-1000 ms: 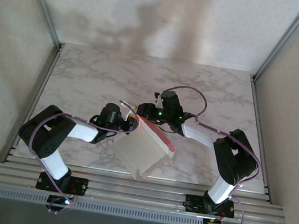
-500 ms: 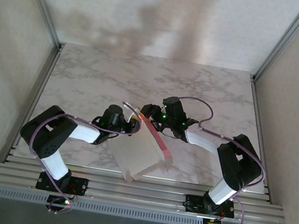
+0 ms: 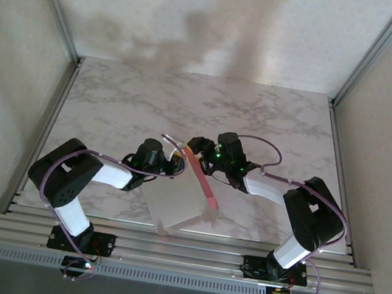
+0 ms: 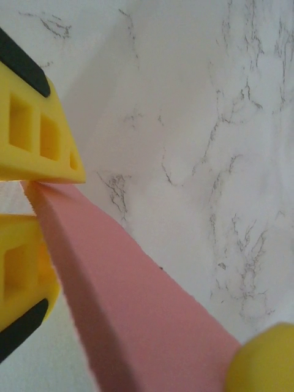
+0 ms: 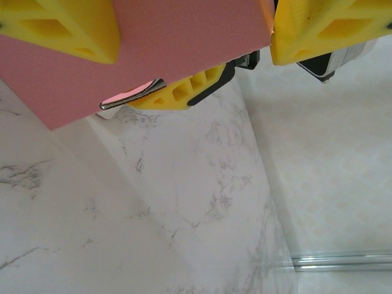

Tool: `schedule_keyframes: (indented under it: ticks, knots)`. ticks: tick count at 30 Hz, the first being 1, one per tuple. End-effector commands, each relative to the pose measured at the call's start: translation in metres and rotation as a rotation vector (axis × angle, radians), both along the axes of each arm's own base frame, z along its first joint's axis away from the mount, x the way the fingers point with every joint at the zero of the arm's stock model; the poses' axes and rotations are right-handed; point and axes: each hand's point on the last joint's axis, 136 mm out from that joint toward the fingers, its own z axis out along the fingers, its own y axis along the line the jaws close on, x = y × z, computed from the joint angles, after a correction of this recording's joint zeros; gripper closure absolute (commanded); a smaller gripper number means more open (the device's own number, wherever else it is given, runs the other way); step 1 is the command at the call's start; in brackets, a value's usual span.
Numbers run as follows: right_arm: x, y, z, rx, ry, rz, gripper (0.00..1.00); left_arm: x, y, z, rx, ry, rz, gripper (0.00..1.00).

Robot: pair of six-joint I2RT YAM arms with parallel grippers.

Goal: Fold the paper box

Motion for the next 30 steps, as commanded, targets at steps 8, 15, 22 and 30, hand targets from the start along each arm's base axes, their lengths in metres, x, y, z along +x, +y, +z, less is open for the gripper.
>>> schedule_keyframes:
  ticks: [8, 15, 22, 30]
  knots:
    - [-0.005, -0.006, -0.004, 0.021, 0.035, -0.034, 0.34, 0.015, -0.003, 0.011, -0.043, -0.038, 0.065, 0.84]
    - [-0.009, -0.001, -0.006, 0.087, 0.065, -0.039, 0.33, 0.017, -0.003, 0.012, -0.057, -0.035, 0.082, 0.84]
    - [-0.016, 0.004, -0.011, 0.113, 0.086, -0.037, 0.33, 0.022, -0.005, 0.017, -0.080, -0.040, 0.094, 0.83]
    - [-0.007, -0.011, -0.021, 0.048, 0.056, -0.048, 0.34, 0.009, -0.012, 0.016, -0.051, -0.043, -0.001, 0.74]
